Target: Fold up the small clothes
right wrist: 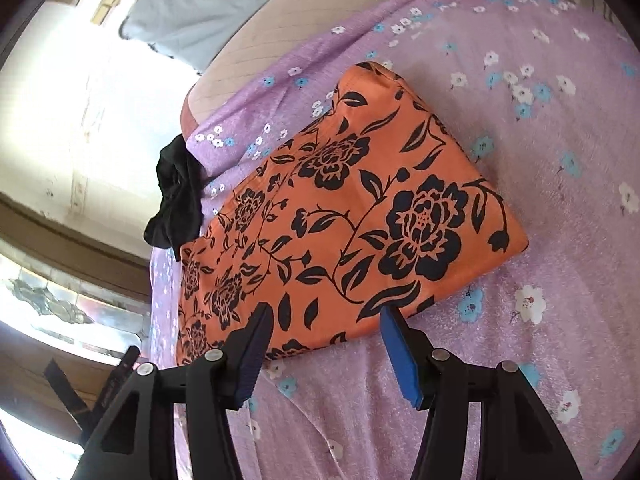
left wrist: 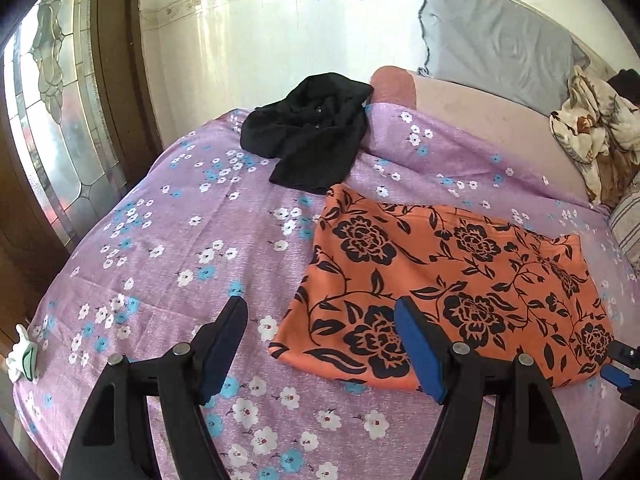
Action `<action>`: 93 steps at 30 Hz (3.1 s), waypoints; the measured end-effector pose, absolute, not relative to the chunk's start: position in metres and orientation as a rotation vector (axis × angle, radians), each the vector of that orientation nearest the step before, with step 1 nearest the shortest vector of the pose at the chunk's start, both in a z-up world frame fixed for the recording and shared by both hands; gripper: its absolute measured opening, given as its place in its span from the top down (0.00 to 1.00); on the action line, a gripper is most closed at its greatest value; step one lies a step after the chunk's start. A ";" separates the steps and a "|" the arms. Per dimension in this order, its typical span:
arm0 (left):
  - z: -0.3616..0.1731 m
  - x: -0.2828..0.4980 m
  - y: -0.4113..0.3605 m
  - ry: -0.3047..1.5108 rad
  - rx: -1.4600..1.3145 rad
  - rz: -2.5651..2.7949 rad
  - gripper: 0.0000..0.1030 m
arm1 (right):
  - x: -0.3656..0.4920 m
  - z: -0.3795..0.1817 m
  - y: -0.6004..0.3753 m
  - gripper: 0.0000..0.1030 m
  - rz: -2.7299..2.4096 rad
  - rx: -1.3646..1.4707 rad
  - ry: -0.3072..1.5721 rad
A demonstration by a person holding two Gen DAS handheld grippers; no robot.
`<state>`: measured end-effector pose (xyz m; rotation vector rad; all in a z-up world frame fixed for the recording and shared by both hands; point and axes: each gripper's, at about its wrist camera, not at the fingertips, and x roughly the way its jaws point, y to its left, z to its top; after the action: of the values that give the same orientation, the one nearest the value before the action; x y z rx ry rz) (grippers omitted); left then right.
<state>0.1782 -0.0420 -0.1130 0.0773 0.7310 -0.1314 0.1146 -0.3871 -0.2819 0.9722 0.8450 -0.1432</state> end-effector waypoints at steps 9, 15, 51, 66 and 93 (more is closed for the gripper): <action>-0.113 0.176 -0.048 0.731 0.089 -0.146 0.26 | 0.124 -0.290 -0.378 0.42 -0.105 0.981 0.886; -0.135 0.188 -0.049 0.871 0.032 -0.210 0.20 | 0.123 -0.303 -0.376 0.42 -0.083 1.047 0.913; -0.220 0.239 -0.032 0.986 -0.615 -0.241 0.32 | 0.136 -0.370 -0.440 0.82 -0.160 1.358 0.624; -0.171 0.187 -0.031 0.927 -0.533 -0.279 0.82 | 0.112 -0.279 -0.404 0.85 -0.300 0.843 0.541; -0.132 0.121 -0.033 0.772 -0.065 -0.046 0.29 | 0.035 -0.373 -0.445 0.69 -0.285 1.648 0.665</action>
<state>0.1211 -0.0335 -0.1319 -0.0648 0.7718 -0.0461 0.0346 -0.4450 -0.3731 1.6485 0.6653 -0.2849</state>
